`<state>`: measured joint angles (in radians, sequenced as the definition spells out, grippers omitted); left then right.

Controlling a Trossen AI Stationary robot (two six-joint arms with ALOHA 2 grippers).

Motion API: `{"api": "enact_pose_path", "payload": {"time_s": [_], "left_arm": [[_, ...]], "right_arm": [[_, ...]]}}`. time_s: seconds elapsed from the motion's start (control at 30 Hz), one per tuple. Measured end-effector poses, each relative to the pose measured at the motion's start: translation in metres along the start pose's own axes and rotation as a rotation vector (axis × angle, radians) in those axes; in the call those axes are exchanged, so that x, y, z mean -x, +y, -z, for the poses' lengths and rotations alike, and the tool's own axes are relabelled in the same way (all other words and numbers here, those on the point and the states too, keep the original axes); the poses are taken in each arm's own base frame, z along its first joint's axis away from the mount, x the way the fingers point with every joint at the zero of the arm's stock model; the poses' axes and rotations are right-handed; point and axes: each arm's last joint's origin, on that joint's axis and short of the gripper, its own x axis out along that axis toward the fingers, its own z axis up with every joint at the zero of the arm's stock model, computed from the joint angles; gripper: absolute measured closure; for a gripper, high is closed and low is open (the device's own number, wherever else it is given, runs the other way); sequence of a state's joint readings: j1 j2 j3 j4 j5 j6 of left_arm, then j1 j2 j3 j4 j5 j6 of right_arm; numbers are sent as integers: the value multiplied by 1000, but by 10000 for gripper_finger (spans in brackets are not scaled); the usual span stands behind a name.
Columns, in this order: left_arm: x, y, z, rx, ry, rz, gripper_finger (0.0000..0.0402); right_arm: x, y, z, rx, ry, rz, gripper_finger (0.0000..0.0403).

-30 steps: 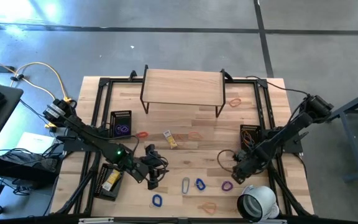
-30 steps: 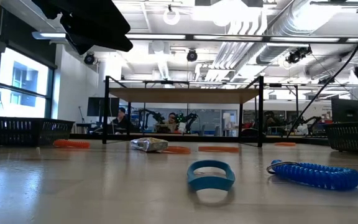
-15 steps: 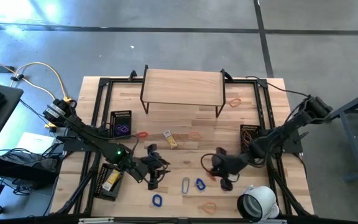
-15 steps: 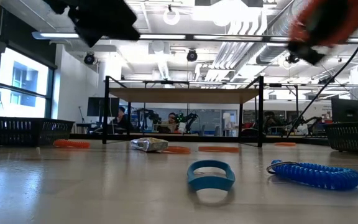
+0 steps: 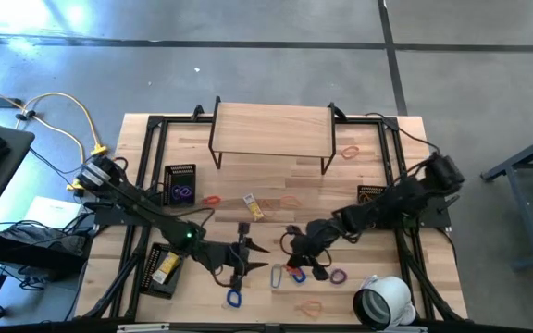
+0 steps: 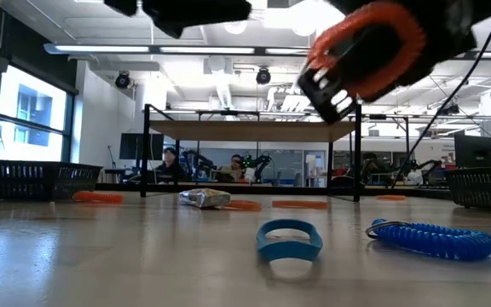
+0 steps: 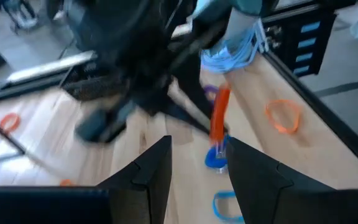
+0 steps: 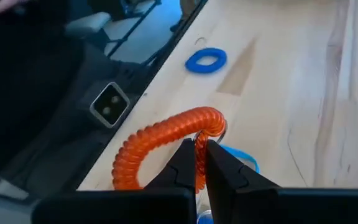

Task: Pick & Place Office Desk Supplies
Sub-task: Put the right orange spring keychain into the top left black bin

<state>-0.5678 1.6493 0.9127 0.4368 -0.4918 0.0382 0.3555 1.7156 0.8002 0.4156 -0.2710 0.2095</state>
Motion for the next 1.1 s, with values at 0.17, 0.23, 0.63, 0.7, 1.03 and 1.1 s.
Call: {"api": "enact_pose_path", "payload": {"time_s": [0.17, 0.23, 0.63, 0.7, 1.03, 1.1], "left_arm": [[-13, -7, 8, -67, -59, 8, 258], [-16, -11, 12, -90, -65, 27, 258], [-26, -7, 18, -65, -84, 22, 258], [-27, -4, 18, -37, -80, 16, 258], [-29, 1, 20, 10, -67, 4, 258], [-29, 1, 20, 11, -67, 4, 258]], "right_arm": [[-5, -11, 2, -52, -20, 17, 398], [-4, -12, 0, -60, -37, 18, 398], [-4, -11, -6, -45, -96, 7, 398], [-3, -12, -7, -41, -112, 6, 398], [0, -23, -10, -57, -137, 62, 398], [0, -23, -10, -57, -139, 70, 398]]}}
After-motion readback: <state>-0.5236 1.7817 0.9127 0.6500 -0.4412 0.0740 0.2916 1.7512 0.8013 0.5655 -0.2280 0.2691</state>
